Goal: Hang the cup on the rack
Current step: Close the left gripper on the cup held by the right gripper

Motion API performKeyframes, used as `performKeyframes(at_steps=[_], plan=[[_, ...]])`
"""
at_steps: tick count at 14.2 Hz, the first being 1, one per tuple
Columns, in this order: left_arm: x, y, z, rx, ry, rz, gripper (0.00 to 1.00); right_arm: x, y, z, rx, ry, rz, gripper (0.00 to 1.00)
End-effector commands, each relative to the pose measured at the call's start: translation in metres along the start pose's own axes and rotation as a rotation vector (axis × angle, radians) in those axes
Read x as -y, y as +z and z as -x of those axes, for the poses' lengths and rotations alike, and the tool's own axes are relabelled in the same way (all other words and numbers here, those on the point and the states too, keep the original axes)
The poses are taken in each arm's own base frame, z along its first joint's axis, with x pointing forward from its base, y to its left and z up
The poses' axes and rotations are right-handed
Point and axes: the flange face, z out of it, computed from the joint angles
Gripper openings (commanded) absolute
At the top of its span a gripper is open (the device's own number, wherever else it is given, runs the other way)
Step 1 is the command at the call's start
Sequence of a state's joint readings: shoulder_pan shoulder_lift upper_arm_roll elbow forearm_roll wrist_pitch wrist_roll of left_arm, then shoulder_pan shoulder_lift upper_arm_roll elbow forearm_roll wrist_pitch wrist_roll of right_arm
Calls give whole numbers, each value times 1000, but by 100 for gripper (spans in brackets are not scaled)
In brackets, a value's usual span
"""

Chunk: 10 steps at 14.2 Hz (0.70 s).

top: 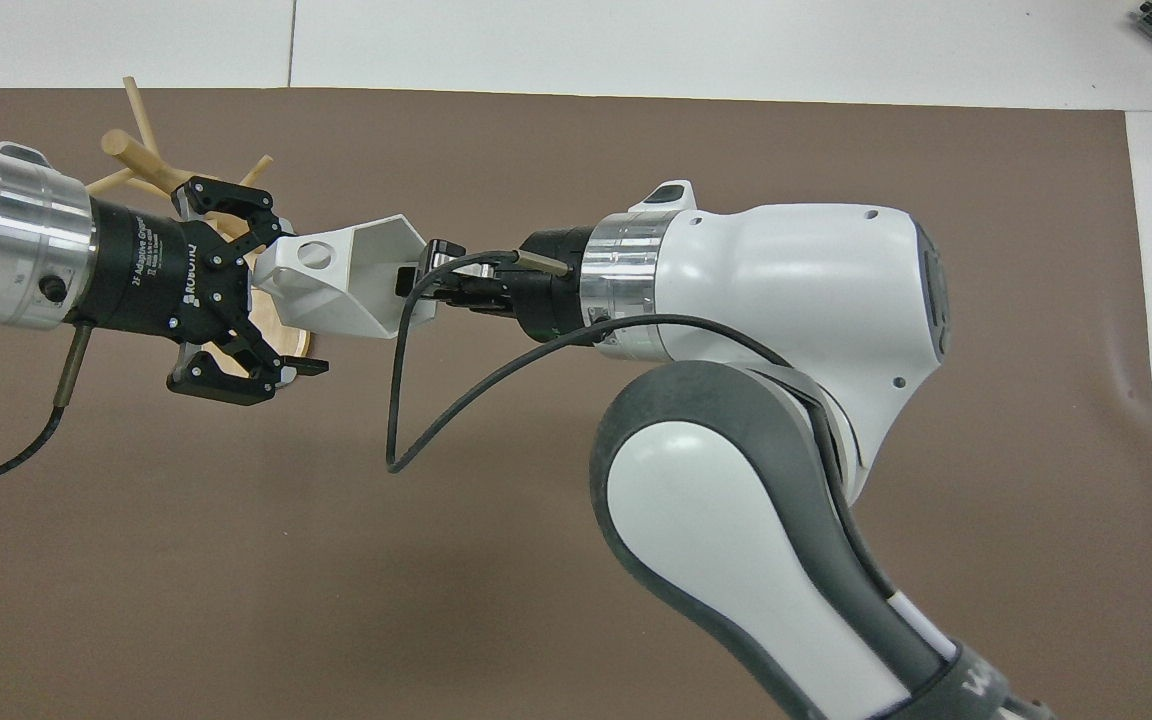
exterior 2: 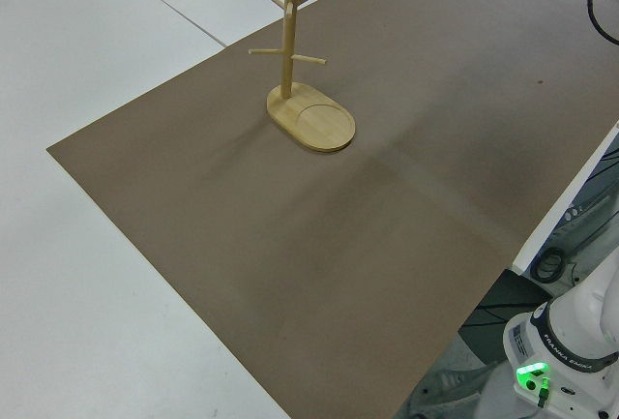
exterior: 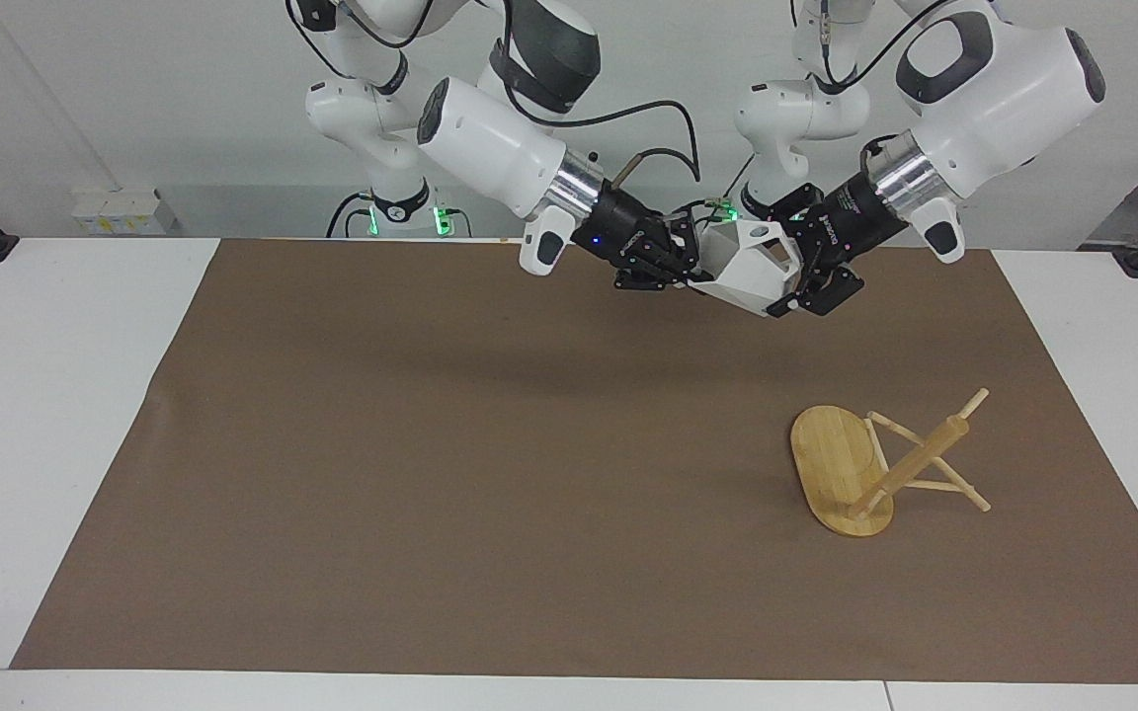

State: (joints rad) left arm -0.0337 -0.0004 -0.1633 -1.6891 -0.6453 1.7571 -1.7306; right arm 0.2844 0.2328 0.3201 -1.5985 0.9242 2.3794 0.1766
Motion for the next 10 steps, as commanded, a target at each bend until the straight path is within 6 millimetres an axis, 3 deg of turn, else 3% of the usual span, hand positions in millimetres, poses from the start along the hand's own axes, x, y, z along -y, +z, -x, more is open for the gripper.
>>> performKeyframes(at_steps=[1,2,3,7,10], plan=[[11,3,4,22,-25,14,100,3,-4,-2,-14,31,-24,0],[11,3,4,22,-27,16,100,3,-4,-2,-14,31,-24,0],[11,3,4,24,-26,17,92,3,-6,-3,-17,32,-25,0],[10,2,4,25,-19,25,0,3,-6,-4,-17,32,-25,0],[8,-1,5,29,-20,50,0,3,-7,-4,-19,31,-22,0]])
